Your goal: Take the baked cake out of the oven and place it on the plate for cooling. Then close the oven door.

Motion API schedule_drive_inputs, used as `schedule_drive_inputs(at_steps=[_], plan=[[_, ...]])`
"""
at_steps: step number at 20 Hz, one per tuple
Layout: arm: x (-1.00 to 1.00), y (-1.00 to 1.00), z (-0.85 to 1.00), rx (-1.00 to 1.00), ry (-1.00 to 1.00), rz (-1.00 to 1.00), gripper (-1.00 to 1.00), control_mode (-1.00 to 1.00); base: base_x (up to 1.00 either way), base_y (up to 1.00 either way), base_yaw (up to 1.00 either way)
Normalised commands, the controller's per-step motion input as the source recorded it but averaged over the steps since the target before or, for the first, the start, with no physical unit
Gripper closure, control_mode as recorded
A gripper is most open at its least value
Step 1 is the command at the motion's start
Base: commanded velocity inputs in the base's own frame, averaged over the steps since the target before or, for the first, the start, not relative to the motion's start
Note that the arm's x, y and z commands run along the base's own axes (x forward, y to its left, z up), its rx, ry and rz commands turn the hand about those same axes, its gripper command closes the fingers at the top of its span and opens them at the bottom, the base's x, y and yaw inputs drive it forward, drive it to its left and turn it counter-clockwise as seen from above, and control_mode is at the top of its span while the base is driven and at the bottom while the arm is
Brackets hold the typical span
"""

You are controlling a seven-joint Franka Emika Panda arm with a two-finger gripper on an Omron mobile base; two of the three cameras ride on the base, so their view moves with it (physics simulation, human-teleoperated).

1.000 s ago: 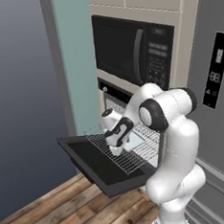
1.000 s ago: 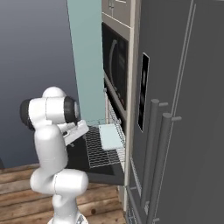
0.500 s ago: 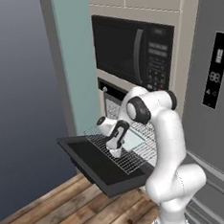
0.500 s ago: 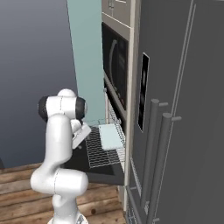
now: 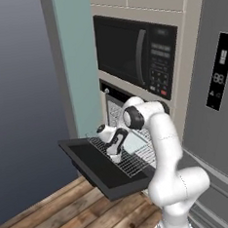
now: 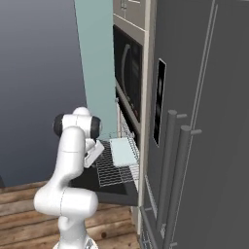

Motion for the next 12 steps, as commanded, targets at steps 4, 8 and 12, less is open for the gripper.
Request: schedule_drive_inputs(at_steps=[4, 8, 12], plan=[[0.59, 0.06, -0.79, -0.06, 0.05, 0.03, -1.00, -1.00, 0.00, 0.00, 0.00], [0.60, 0.01, -0.74, -0.11, 0.05, 0.03, -1.00, -1.00, 0.00, 0.00, 0.00], [0.60, -0.01, -0.57, -0.13, 0.06, 0.01, -1.00, -1.00, 0.00, 0.00, 0.00]])
